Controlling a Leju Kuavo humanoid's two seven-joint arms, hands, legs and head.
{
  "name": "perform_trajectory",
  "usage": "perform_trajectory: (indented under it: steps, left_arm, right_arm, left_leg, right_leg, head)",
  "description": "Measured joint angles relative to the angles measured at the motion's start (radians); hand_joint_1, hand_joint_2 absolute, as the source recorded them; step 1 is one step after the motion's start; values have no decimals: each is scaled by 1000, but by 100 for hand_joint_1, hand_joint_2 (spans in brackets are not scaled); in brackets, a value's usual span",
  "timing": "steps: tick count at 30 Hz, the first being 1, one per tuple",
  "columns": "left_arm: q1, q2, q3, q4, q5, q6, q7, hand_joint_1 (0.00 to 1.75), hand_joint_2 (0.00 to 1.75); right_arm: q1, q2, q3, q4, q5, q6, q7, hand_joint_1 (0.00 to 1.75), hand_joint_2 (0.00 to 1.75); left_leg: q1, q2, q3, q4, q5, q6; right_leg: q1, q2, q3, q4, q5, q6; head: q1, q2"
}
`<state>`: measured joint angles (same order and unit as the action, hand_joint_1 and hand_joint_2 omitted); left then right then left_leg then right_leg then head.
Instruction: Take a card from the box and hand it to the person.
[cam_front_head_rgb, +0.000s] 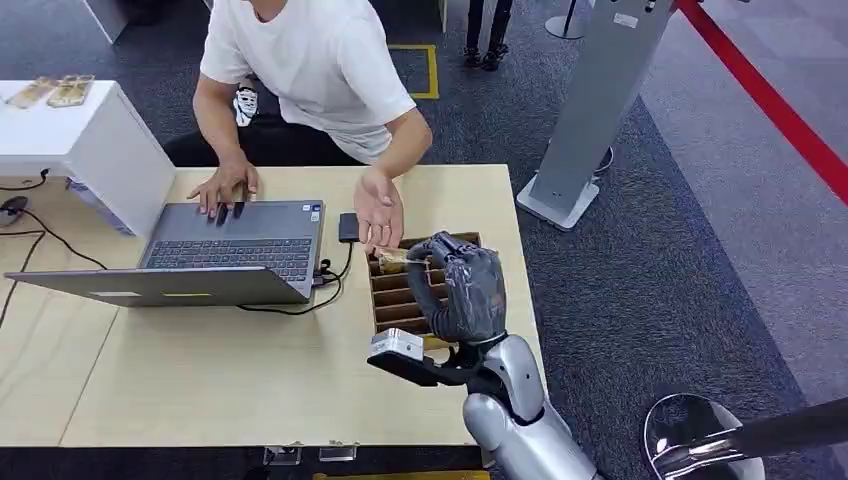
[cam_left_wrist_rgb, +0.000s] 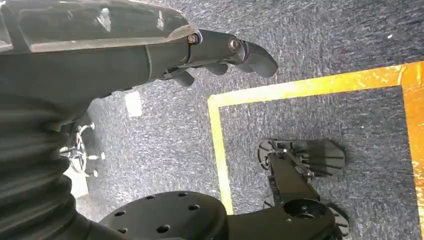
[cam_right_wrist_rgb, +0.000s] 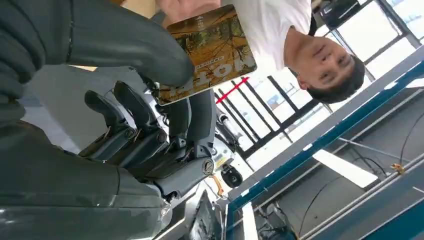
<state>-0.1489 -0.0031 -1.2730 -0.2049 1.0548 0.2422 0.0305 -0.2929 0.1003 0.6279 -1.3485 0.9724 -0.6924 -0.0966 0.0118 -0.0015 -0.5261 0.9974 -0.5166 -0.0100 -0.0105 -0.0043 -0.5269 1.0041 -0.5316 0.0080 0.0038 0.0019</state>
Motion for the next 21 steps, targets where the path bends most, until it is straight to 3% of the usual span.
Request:
perform_trajectory:
  steps: [3, 7, 10, 14, 21]
  left_arm:
    - [-1, 0, 0, 0, -2, -4, -1, 0, 175]
    - [-11, 0, -3, 0, -17, -18, 15, 0, 175]
    - [-22, 0, -13, 0, -30, -27, 34, 0, 175]
    - [-30, 0, -21, 0, -26, -28, 45, 0, 175]
    - [-21, 0, -23, 0, 0, -21, 31, 0, 175]
  right_arm:
    - [-7, 0, -3, 2, -7, 36, 78, 159, 175]
    - [-113, -3, 26, 58, 1, 214, 265, 159, 175]
    - [-251, 12, 60, 170, -15, 310, 327, 159, 175]
    - [-439, 57, 104, 382, -50, 340, 318, 159, 175]
    - [-544, 137, 159, 606, -73, 326, 292, 159, 175]
  left_leg:
    - [0, 0, 0, 0, 0, 0]
    - [0, 0, -1, 0, 1, 0]
    - [0, 0, -1, 0, 2, -1]
    - [0, 0, -1, 0, 3, -1]
    - [0, 0, -1, 0, 3, -1]
  right_leg:
    - [0, 0, 0, 0, 0, 0]
    - [0, 0, 0, 0, 1, -1]
    - [0, 0, 0, 1, 2, -1]
    - [0, -1, 0, 2, 2, -1]
    - [0, -1, -1, 2, 2, -2]
  head:
    - [2, 0]
    - [2, 0]
    - [2, 0]
    - [2, 0]
    - [0, 0]
